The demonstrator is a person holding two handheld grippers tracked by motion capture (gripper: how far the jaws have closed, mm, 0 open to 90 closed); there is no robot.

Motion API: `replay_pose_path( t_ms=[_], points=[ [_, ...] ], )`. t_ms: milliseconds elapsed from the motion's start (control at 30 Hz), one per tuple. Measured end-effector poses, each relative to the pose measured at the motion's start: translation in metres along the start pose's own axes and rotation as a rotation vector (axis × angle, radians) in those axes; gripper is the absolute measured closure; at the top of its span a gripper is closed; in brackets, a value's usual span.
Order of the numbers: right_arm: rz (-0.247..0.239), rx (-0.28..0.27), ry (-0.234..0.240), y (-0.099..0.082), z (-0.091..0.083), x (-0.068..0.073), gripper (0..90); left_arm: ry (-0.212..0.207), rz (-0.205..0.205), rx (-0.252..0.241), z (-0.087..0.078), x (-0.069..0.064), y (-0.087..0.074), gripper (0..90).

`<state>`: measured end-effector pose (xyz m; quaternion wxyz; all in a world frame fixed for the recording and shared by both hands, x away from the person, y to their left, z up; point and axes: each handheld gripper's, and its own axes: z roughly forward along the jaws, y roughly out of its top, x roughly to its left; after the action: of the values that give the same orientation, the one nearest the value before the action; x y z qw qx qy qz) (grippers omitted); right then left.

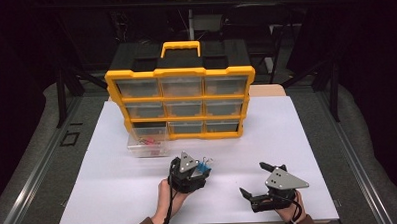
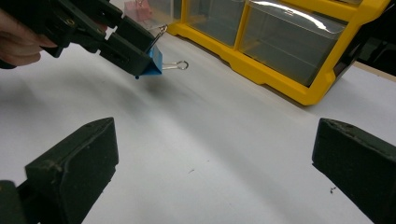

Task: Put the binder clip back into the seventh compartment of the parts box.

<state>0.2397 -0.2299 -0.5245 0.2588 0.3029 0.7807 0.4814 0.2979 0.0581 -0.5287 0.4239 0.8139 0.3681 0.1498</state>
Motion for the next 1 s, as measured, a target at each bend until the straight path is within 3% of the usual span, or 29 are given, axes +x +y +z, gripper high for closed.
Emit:
replay_pose_path(
  t_ms=[567,1000],
  points=[
    [-0.001,0.0,0.0,0.0,0.0,0.0,0.0,0.052,-0.038,-0.055,-0.022,0.027,0.012,49.6],
    [-0.003,0.0,-0.002,0.0,0.0,0.0,0.0,0.101,-0.076,-0.125,-0.044,0.051,0.021,49.6]
  ],
)
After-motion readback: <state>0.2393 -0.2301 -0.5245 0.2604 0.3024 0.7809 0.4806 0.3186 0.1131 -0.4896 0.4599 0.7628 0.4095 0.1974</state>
